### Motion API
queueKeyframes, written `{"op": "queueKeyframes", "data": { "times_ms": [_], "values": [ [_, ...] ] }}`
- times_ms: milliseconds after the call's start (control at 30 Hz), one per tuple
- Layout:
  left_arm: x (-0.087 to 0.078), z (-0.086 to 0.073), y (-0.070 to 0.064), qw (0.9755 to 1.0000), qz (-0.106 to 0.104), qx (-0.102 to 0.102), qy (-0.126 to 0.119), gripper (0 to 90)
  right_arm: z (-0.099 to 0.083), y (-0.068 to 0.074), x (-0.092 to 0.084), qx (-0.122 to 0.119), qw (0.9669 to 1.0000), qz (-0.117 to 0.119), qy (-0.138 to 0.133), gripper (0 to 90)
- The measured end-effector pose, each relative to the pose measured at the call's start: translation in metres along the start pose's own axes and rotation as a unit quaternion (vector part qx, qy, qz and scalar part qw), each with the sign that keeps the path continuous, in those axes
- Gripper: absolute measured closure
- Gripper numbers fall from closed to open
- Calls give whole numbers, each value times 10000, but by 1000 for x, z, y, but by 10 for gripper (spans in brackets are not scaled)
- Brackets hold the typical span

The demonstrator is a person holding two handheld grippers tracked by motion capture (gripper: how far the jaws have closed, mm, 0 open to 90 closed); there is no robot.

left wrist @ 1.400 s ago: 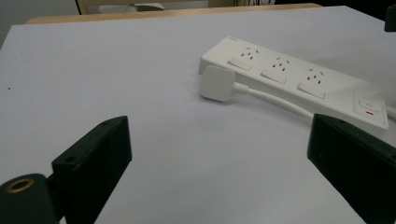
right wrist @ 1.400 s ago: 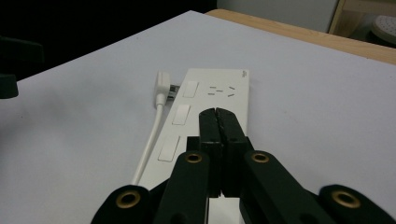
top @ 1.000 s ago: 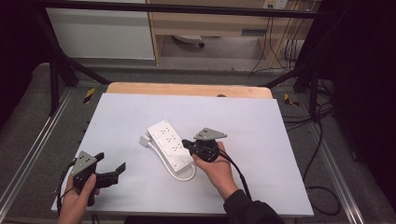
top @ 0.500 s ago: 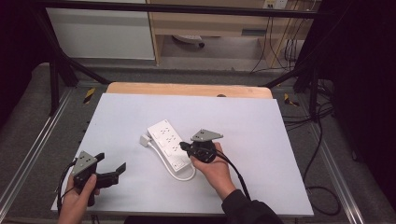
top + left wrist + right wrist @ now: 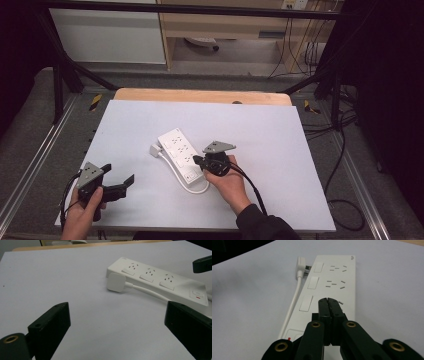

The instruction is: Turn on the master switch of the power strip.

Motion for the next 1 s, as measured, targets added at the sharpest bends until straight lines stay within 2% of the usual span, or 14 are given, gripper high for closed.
{"op": "queueKeyframes", "data": {
  "times_ms": [1000],
  "values": [
    [0, -1, -1, 10000, -15, 2, 13, 66, -15, 4, 3, 14, 9998, 131, 168, 900]
  ]
}}
Point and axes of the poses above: each handheld gripper's, and its own axes: x roughly forward along the jaws, z roughly out of its top, y roughly to its left, the point moved 7 cm from there along x, roughly forward along the jaws, and after that the axes turned 4 degrees about z, right-handed, at the moved point
